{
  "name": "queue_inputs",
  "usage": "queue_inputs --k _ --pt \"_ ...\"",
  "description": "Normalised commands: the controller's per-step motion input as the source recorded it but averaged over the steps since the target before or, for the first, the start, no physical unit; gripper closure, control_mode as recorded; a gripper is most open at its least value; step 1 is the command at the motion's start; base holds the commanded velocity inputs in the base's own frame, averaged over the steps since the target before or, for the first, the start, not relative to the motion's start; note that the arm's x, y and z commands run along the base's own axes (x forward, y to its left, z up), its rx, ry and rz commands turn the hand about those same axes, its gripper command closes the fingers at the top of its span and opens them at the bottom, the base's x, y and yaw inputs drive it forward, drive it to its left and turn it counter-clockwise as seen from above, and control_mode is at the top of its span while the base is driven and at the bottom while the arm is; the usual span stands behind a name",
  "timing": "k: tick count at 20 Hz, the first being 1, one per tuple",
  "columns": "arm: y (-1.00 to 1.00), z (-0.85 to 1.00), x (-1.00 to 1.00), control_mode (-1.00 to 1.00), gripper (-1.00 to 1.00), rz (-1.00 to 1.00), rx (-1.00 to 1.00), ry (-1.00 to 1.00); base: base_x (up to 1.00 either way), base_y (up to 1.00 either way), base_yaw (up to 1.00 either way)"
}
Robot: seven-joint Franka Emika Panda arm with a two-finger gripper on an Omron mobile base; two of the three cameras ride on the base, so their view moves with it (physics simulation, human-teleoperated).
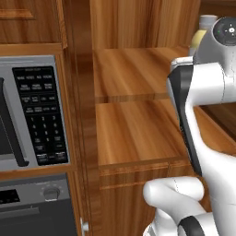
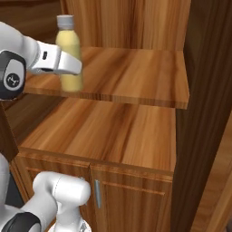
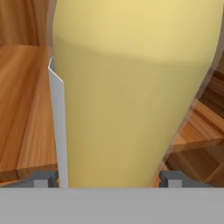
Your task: Pick the juice from the counter and place it in the open cabinet.
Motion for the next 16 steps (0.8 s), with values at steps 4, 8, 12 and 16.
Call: queue_inputs --k 4,8,12,16 --pt "0.00 -0.10 0.55 -1.00 1.00 0.01 0.00 -0.09 0.00 0.00 0.00" --pt "0.00 -0.15 0.53 -1.00 1.00 0.02 0.00 -0.09 0.00 0.00 0.00" --pt "0.00 -0.12 0.44 -1.00 1.00 0.01 0.00 -0.05 0.00 0.00 0.00" --pt "0.00 -0.10 0.41 -1.00 1.00 0.01 0.00 0.00 0.00 0.00 0.00"
